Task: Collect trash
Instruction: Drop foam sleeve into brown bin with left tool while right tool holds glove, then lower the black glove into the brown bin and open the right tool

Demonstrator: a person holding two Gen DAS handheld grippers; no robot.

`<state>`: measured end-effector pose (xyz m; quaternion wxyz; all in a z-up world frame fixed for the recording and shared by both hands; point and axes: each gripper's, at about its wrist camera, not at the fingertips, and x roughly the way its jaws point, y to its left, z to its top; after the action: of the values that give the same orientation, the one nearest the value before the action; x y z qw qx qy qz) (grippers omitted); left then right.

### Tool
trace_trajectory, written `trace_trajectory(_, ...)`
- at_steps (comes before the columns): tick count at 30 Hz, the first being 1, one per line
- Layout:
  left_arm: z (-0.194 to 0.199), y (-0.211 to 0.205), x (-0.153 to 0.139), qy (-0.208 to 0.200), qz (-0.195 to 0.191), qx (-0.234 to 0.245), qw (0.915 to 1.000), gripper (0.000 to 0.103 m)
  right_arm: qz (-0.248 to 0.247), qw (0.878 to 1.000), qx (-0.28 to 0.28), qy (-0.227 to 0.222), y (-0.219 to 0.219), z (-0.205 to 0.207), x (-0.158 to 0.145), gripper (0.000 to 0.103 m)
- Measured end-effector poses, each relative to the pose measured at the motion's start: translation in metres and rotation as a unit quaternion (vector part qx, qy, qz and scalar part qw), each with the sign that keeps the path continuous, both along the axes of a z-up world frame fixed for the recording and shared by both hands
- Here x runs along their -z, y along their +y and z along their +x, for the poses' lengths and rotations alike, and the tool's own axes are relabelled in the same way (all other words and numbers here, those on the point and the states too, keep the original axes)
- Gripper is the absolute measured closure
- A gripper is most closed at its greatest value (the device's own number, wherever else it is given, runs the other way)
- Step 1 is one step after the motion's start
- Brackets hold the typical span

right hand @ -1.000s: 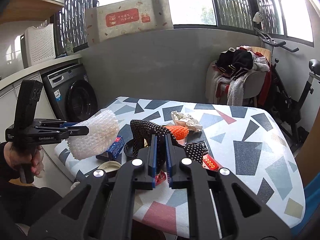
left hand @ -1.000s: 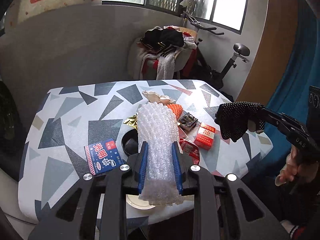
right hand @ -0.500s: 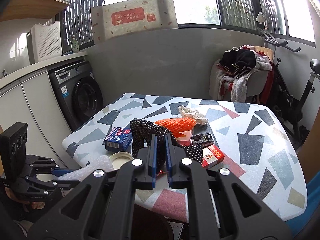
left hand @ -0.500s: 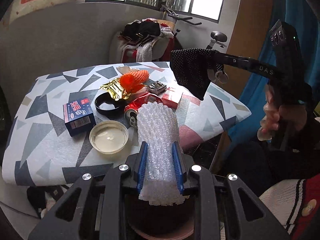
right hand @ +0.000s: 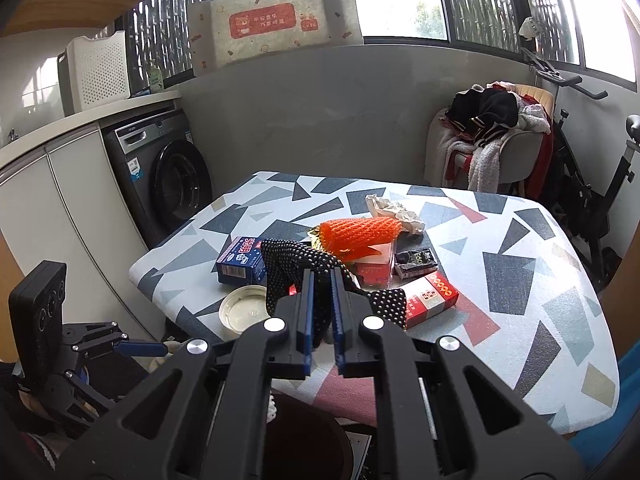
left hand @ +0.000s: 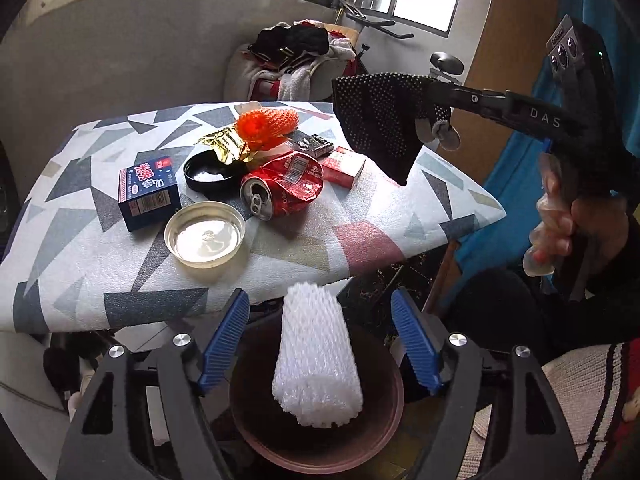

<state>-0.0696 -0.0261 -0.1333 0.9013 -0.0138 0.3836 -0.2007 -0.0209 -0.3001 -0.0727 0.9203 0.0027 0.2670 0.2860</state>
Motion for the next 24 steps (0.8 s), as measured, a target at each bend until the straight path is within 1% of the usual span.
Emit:
trace_trajectory(1,0.001,0.002,-0.002,-0.005,0.004,-0.006,1.0000,0.019,-0.002,1.000,-0.004,0.005,0.002,-0.002,0.003,0.091)
trace_trajectory(4,0.004,0.010,-0.011,-0.021,0.017,-0.032,0.9991,0.011,-0.009,1.000,-0.021,0.021,0.008,-0.010,0.013,0.091)
trace_trajectory(7,0.006,0.022,-0.022,-0.035,0.022,-0.060,0.9973,0.008,-0.024,0.998,-0.046,0.040,0.018,-0.023,0.025,0.091)
trace_trajectory(11,0.008,0.039,-0.032,-0.046,0.017,-0.095,0.9942,0.006,-0.033,0.993,-0.079,0.076,0.029,-0.038,0.044,0.091)
trace_trajectory(15,0.011,0.052,-0.032,-0.038,0.005,-0.120,0.9920,0.006,-0.039,0.987,-0.102,0.120,0.041,-0.040,0.064,0.091)
trace_trajectory(18,0.011,0.056,-0.030,-0.032,-0.002,-0.130,0.9910,0.006,-0.059,0.981,-0.111,0.148,0.051,-0.038,0.077,0.091)
trace_trajectory(21,0.011,0.056,-0.026,-0.030,0.000,-0.134,0.9906,0.006,-0.075,0.975,-0.113,0.175,0.058,-0.034,0.091,0.091)
trace_trajectory(24,0.010,0.054,-0.022,-0.024,-0.001,-0.136,0.9904,0.006,-0.072,0.970,-0.115,0.201,0.060,-0.031,0.102,0.091)
